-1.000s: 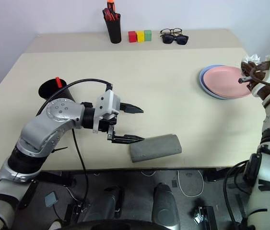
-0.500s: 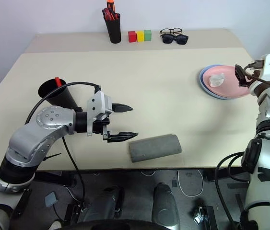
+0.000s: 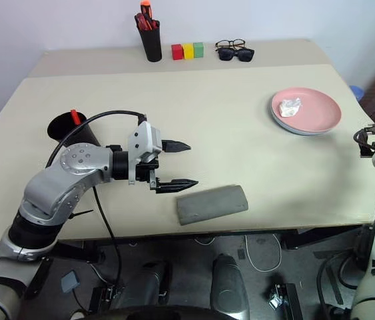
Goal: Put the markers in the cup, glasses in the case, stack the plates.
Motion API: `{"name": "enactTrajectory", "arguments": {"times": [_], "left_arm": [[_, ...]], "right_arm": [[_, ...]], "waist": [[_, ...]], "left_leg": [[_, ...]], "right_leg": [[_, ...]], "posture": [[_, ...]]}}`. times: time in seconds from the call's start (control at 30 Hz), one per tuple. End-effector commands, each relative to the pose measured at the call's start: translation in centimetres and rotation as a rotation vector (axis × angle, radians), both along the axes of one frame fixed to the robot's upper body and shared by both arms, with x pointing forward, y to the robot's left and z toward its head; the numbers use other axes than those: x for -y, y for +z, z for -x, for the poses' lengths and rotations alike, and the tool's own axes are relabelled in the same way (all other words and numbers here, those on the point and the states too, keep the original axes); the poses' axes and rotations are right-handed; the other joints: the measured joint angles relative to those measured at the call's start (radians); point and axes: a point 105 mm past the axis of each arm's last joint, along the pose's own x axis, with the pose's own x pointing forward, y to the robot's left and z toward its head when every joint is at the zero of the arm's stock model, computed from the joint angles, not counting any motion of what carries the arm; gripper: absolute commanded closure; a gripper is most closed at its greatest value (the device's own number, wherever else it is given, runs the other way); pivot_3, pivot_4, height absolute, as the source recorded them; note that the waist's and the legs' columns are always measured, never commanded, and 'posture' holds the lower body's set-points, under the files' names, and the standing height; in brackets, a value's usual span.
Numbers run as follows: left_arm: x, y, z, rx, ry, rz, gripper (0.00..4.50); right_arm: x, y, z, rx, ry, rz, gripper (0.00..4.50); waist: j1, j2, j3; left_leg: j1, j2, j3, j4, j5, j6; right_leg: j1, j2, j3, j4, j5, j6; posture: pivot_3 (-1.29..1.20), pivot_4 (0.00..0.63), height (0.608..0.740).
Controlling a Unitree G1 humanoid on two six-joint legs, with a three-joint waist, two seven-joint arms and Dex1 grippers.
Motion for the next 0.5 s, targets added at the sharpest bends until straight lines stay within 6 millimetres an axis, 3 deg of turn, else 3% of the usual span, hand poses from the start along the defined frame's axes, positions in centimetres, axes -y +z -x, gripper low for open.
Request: {"name": "enactTrajectory", "arguments": {"times": [0.03, 0.13, 0.3, 0.4, 0.5], "left_arm": [[-2.1, 0.6, -1.2, 0.146, 0.135, 0.079, 0.0], [-4.2, 0.0, -1.8, 0.185, 0.255, 0.122, 0.0], [-6.8, -1.6, -1.4, 0.121, 0.315, 0.197, 0.0], [-7.8, -2.2, -1.5, 0.058, 0.357, 0.231, 0.0], [-9.7, -3.2, 0.1, 0.044, 0.368, 0.245, 0.0]], "right_arm": [[-2.0, 2.4, -0.3, 0.119, 0.184, -0.007, 0.57], [-4.6, 3.0, 0.8, 0.155, 0.367, 0.032, 0.57], [-9.1, 3.5, 6.2, 0.117, 0.589, 0.005, 0.57], [-10.1, 3.0, 8.4, 0.043, 0.637, -0.019, 0.57], [-10.8, 1.9, 12.0, -0.058, 0.694, -0.043, 0.57]], "waist": [[0.0, 0.0, 0.0], [0.006, 0.0, 0.0], [0.051, 0.003, -0.002], [0.06, 0.003, -0.002], [0.06, 0.003, -0.003]], "left_leg": [[0.001, 0.0, 0.0, -0.001, 0.0, 0.0], [0.001, 0.001, 0.0, -0.002, 0.0, 0.0], [-0.002, 0.0, -0.002, -0.001, -0.001, 0.001], [-0.002, 0.0, -0.001, 0.001, -0.001, 0.001], [0.0, 0.0, -0.002, 0.003, -0.001, 0.001]], "right_leg": [[0.0, 0.0, 0.0, 0.0, 0.0, 0.0], [0.0, 0.0, 0.0, 0.0, 0.0, 0.001], [-0.002, -0.001, 0.0, 0.001, -0.001, 0.002], [-0.001, 0.0, 0.0, 0.001, -0.001, 0.001], [0.002, 0.0, 0.0, 0.0, -0.005, 0.001]], "posture": [[0.0, 0.15, 0.739], [0.0, 0.15, 0.739], [0.0, 0.15, 0.739], [0.0, 0.15, 0.739], [0.0, 0.15, 0.739]]}}
